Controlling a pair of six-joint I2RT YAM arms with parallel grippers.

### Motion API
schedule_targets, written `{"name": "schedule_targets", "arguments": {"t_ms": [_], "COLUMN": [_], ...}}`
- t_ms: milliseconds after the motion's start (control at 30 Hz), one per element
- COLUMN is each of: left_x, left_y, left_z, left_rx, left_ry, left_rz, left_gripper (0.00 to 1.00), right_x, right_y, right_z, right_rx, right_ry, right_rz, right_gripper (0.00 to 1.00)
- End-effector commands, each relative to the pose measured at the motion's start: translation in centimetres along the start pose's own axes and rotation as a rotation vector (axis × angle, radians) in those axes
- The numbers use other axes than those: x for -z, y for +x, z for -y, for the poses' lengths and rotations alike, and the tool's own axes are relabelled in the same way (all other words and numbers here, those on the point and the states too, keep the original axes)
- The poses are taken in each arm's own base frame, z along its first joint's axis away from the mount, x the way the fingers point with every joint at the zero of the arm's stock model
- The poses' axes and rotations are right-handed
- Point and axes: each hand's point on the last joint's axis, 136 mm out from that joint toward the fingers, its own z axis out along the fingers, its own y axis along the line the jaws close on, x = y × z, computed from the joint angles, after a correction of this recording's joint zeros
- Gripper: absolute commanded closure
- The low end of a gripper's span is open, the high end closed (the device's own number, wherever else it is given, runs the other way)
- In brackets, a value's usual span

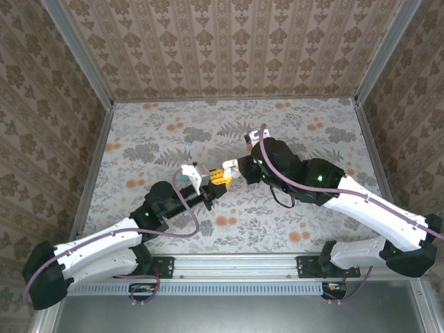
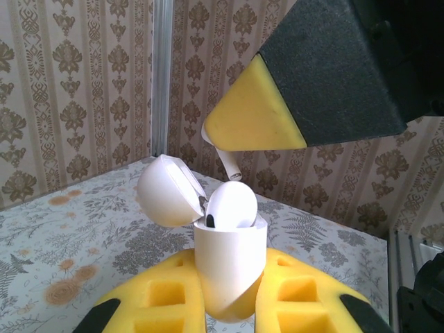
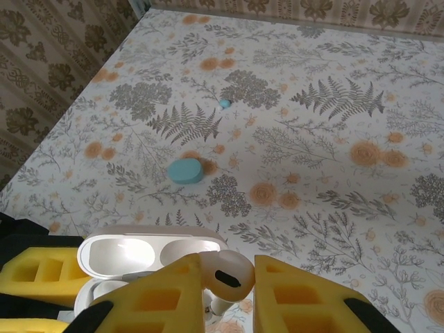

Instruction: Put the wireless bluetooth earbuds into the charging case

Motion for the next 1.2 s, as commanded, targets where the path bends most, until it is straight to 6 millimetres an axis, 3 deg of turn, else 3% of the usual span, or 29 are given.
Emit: {"name": "schedule_targets", "arguments": {"t_ms": [0,1167], "left_x": [0.2,0.6], "left_y": [-2.8,-2.8], "left_z": [0.5,-0.1], "left_rx": [-0.027,-0.019], "left_ry": [0.007,-0.032], "left_rz": [0.085,0.093], "left_gripper": [1.0,1.0], "right_x": [0.1,-1.9], "right_y": [-0.9,3.0], "right_z": [-0.3,-2.0], "right_rx": [0.014,-0.037], "right_ry": [0.01,-0.032], "right_rz": [0.028,-0.1], "right_gripper": [0.8,0.78]}}
